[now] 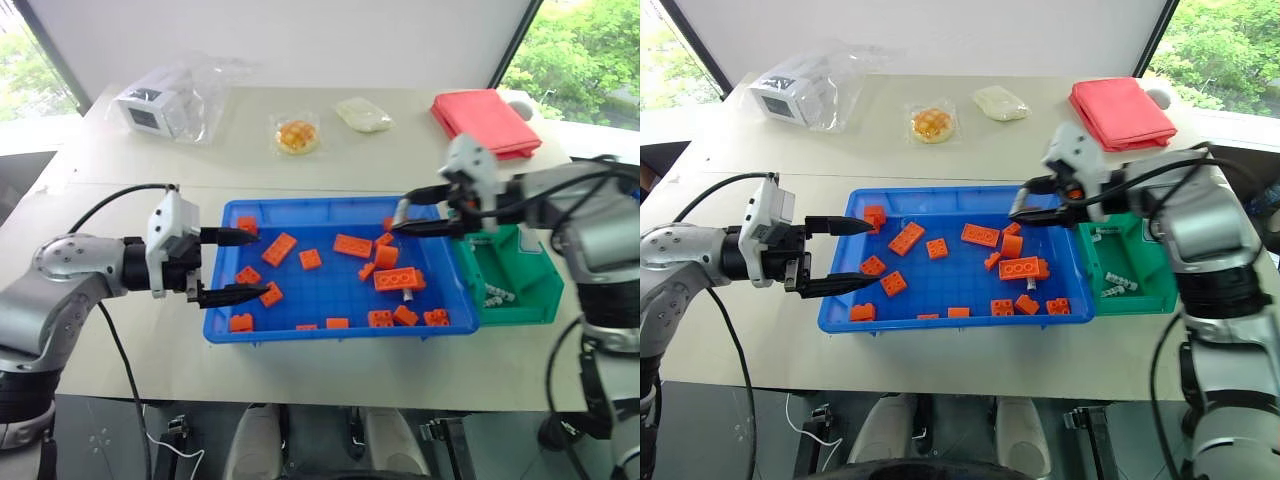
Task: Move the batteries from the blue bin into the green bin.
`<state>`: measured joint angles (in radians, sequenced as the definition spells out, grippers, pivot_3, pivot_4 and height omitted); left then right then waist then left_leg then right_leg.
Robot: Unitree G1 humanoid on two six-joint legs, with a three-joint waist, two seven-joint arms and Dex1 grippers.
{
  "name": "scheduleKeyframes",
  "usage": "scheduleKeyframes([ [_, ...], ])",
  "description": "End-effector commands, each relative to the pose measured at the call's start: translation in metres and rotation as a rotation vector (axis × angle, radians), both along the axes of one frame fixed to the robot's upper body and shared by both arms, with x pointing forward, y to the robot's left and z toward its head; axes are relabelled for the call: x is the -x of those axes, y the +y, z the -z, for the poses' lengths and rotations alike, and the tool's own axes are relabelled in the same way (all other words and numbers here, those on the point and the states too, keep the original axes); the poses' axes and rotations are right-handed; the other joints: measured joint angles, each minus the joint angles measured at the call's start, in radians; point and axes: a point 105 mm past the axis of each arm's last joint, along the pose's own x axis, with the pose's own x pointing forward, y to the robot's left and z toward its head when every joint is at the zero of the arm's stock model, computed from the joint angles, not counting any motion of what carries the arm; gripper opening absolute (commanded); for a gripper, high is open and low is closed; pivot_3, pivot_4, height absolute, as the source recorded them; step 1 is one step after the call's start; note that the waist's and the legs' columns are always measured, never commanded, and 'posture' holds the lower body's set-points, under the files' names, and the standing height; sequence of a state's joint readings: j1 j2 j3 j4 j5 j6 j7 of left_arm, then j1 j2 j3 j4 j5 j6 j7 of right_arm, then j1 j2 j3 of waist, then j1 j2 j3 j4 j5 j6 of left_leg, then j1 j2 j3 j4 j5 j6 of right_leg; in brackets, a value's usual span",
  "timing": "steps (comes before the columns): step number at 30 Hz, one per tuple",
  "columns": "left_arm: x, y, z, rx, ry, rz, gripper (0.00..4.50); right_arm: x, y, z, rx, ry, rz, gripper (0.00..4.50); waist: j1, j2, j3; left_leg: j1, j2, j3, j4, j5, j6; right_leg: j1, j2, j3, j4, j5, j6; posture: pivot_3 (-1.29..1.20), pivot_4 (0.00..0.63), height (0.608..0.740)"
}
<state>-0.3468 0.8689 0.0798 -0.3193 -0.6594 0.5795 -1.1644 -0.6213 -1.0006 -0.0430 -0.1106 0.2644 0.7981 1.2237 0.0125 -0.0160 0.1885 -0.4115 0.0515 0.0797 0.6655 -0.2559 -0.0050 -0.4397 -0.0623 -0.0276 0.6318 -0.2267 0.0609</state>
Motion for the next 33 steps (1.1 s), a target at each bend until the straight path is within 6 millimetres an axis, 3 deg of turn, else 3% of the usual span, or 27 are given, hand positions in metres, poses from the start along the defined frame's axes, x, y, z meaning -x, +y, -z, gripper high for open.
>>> scheduleKeyframes([
  [1,-0.003,-0.007,-0.007,0.001,-0.039,0.052,4.50,0.015,-0.041,-0.011,0.075,-0.062,0.121,2.23,0.000,0.000,0.000,0.000,0.000,0.000,0.000,0.000,0.000,0.000,0.000,0.000,0.000,0.000,0.000,0.00,0.150,0.734],
  [4,-0.008,-0.010,-0.007,0.004,-0.042,0.072,4.50,0.025,-0.070,0.001,0.098,-0.031,0.229,2.23,-0.005,0.000,0.000,0.001,0.000,0.001,0.000,0.000,0.000,0.000,0.000,0.001,0.000,0.000,0.000,0.00,0.150,0.734],
  [8,-0.010,-0.014,-0.007,0.005,-0.048,0.091,4.50,0.018,-0.081,0.011,0.098,-0.052,0.308,4.28,-0.028,0.000,0.000,0.002,0.000,0.001,0.000,0.000,0.000,0.001,0.000,0.001,0.001,0.000,0.000,0.00,0.150,0.734],
  [9,-0.010,-0.014,-0.008,0.005,-0.049,0.093,4.50,0.015,-0.078,0.009,0.101,-0.066,0.298,4.45,-0.031,0.000,0.000,0.002,0.000,0.001,0.000,0.000,0.000,0.001,0.001,0.002,0.001,0.000,0.000,0.00,0.150,0.734],
  [12,-0.010,-0.013,-0.009,0.004,-0.053,0.093,4.50,0.008,-0.058,-0.001,0.088,-0.098,0.214,4.45,-0.034,0.000,0.000,0.003,0.000,0.000,0.000,0.000,0.000,0.001,0.001,0.002,0.001,0.001,0.001,0.00,0.150,0.734],
  [16,-0.009,-0.011,-0.009,0.000,-0.057,0.085,4.50,-0.002,-0.012,-0.009,0.052,-0.101,0.046,4.45,-0.030,0.001,0.000,0.003,0.001,0.000,0.000,0.000,0.000,0.000,0.002,0.002,0.002,0.001,0.001,0.00,0.150,0.734],
  [18,-0.007,-0.011,-0.009,0.000,-0.059,0.080,4.50,-0.003,0.018,-0.005,0.046,-0.079,-0.072,4.45,-0.030,0.000,0.000,0.002,0.001,-0.001,0.000,0.000,0.000,0.000,0.002,0.002,0.002,0.001,0.001,0.00,0.150,0.734],
  [21,-0.005,-0.010,-0.009,0.001,-0.060,0.074,4.50,-0.003,0.044,0.008,0.062,-0.038,-0.175,4.45,-0.025,0.000,0.000,0.001,0.001,-0.001,0.000,0.000,0.000,0.000,0.002,0.002,0.002,0.001,0.003,0.00,0.150,0.734],
  [23,-0.004,-0.009,-0.009,-0.001,-0.063,0.063,4.50,-0.004,0.060,0.030,0.126,0.014,-0.235,4.45,-0.021,0.000,0.000,0.000,0.001,-0.001,0.000,0.000,0.000,0.000,0.001,0.001,0.002,0.001,0.003,0.00,0.150,0.734],
  [27,-0.001,-0.007,-0.011,0.001,-0.072,0.037,4.50,-0.006,0.060,0.069,0.314,0.066,-0.292,4.45,-0.021,0.000,0.000,-0.001,0.000,0.000,0.001,0.000,0.000,0.000,0.000,0.001,0.000,0.001,0.002,0.00,0.150,0.734],
  [33,0.005,0.001,-0.009,-0.003,-0.070,-0.014,4.50,-0.002,0.055,0.076,0.310,0.132,-0.293,4.45,-0.026,0.000,0.000,-0.001,0.000,-0.001,0.001,0.000,0.000,-0.001,0.001,0.001,0.001,0.001,0.003,0.00,0.150,0.734],
])
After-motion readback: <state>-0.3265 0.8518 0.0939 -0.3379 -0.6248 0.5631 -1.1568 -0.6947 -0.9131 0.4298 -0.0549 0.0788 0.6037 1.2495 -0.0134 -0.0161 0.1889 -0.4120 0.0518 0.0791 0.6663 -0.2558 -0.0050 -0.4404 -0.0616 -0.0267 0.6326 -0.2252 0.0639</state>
